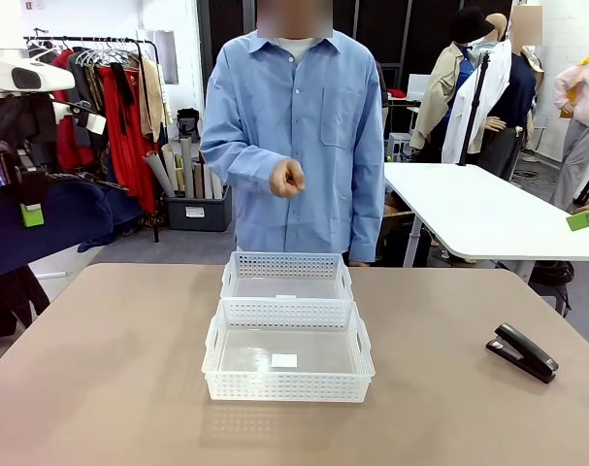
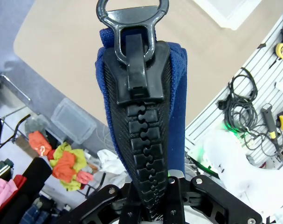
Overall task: Distribute items into two baskets.
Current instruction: Move the picked Pencil pouch towards the Organizing basket indicated by the person, stopping as directed.
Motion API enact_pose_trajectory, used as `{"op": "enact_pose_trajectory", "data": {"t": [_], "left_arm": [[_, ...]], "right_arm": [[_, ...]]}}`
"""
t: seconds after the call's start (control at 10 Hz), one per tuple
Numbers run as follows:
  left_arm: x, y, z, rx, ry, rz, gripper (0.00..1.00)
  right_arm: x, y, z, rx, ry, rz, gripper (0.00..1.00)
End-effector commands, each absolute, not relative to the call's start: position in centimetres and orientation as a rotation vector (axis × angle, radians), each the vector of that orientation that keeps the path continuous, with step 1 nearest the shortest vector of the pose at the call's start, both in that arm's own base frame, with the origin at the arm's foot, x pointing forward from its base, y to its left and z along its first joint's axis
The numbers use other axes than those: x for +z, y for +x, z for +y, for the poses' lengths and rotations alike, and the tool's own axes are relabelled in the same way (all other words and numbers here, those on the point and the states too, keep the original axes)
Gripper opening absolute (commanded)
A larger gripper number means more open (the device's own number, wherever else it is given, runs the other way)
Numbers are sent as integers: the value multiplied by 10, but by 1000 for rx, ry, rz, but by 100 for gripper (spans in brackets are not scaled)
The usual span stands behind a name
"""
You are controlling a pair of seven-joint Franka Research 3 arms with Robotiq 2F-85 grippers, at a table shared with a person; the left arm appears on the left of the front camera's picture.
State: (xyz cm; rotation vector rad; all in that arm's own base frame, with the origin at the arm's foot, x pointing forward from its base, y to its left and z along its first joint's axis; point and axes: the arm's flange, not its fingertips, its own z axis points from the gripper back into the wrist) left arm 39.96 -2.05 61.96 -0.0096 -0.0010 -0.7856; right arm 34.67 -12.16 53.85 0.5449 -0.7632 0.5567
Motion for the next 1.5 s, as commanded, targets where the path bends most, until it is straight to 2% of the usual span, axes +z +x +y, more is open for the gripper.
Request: {"op": "enact_pose_trajectory", "data": {"t": [0.0,1.1,1.4], "left_arm": [[623,398,-20,-780,-4,-12,0],[620,400,-21,-786,-10,-1,0],[623,428,-21,-868,-1,22,0]], "right_arm": [[540,349,-123,575,563,-794,100],[540,349,-123,575,563,-794,100],[540,349,-123,575,563,-794,100]]}}
